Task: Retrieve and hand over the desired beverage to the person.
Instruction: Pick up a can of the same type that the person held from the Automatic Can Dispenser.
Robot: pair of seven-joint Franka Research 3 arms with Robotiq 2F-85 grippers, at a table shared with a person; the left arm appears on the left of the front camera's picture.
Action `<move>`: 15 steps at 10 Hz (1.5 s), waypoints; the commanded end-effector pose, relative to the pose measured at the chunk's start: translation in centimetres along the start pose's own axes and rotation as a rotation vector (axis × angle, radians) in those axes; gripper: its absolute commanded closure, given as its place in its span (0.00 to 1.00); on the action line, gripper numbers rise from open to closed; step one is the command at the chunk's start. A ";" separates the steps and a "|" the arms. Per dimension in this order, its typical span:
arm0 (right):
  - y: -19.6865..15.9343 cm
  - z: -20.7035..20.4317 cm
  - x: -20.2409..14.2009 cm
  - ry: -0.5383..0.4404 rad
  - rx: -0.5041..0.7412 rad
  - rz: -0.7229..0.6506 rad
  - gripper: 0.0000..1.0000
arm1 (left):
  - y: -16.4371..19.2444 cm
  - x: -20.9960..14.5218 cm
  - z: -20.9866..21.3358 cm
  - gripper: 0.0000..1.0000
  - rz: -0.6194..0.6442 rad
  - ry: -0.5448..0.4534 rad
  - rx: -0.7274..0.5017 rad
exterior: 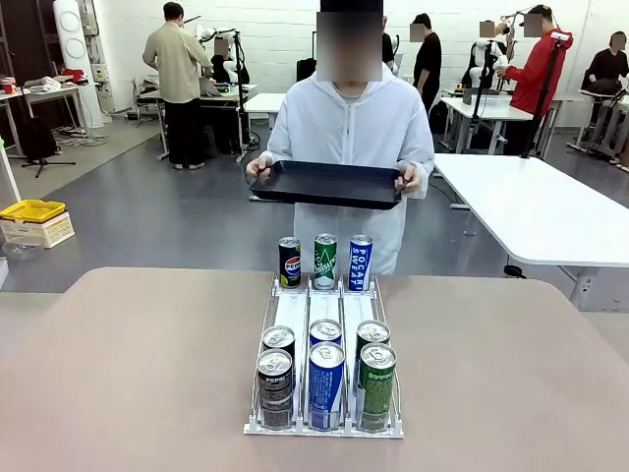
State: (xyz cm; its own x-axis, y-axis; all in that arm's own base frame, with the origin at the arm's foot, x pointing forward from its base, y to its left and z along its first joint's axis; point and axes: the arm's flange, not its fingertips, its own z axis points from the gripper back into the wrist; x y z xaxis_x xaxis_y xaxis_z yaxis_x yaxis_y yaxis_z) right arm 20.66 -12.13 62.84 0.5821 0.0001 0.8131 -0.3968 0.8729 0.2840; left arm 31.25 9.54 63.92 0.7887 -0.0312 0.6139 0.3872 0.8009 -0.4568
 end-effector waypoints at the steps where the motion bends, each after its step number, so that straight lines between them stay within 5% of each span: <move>1: -0.2 -0.1 -0.2 -0.002 0.002 -0.005 0.00 | -0.1 0.1 0.2 0.00 -0.007 -0.002 -0.005; 15: -0.2 -0.1 -0.2 -0.002 0.002 -0.005 0.00 | -0.1 0.1 0.2 0.00 -0.007 -0.002 -0.005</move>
State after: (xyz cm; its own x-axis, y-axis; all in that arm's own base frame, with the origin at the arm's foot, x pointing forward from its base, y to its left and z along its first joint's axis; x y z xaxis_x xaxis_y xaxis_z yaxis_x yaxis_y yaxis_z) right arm 20.66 -12.13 62.84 0.5821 0.0001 0.8131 -0.3968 0.8729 0.2840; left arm 31.25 9.54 63.92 0.7887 -0.0312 0.6139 0.3872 0.8009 -0.4567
